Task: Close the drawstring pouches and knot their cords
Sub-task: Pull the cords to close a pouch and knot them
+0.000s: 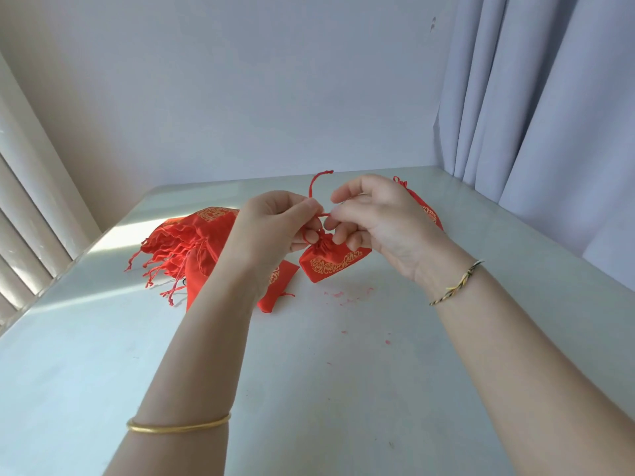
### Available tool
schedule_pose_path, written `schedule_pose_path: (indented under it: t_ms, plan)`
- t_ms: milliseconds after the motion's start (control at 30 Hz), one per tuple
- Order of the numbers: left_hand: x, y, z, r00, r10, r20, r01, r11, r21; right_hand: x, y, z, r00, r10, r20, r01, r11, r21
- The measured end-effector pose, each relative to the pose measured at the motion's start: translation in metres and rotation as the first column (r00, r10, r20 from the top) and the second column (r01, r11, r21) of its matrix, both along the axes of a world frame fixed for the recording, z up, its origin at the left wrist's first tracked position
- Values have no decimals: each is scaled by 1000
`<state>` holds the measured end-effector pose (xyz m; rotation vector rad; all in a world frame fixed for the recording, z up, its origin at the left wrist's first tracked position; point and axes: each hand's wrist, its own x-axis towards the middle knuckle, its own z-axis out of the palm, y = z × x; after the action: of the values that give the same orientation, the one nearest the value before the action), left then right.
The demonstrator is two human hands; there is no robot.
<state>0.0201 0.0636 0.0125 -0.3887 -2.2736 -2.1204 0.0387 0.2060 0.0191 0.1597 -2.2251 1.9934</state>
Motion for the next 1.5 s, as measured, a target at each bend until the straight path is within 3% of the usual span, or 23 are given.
schedule_pose_path:
  t_ms: [233, 533, 800, 933, 1000, 1067, 1167, 1233, 1300, 1500]
  plan:
    - [0, 0, 0, 995, 95, -26, -95, 995, -25, -4, -7, -8, 961, 9, -276, 65, 965, 256]
    - [-3, 3, -5, 986, 149, -76, -152, 987, -43, -2, -12, -8, 921, -92, -379, 258, 872, 416]
    - [-6, -1, -5, 983, 172, -66, -171, 985, 14, -1, -17, -9, 848, -21, -530, 391, 701, 597]
    - [-3, -3, 2, 990, 139, -5, -138, 988, 73, -4, -16, -11, 856, -32, -516, 407, 658, 634]
    - [-2, -5, 4, 997, 73, 40, -76, 994, 82, -5, -11, -11, 890, -79, -449, 358, 730, 582]
    - [1, -6, 5, 996, 87, -4, -87, 995, -38, -6, -9, -11, 931, -111, -348, 274, 843, 464]
    - [4, -4, 4, 976, 175, -132, -196, 967, -162, -6, -9, -14, 995, -73, -65, 79, 992, 95]
    - [3, -3, 3, 962, 185, -204, -221, 960, -173, -7, -10, -15, 995, 50, 89, -33, 982, -184]
    - [3, -2, 3, 950, 163, -266, -222, 952, -211, -8, -9, -15, 979, 131, 154, -72, 939, -337]
    - [6, -1, 5, 952, 97, -290, -180, 944, -276, -11, -5, -14, 962, 182, 203, -70, 885, -460]
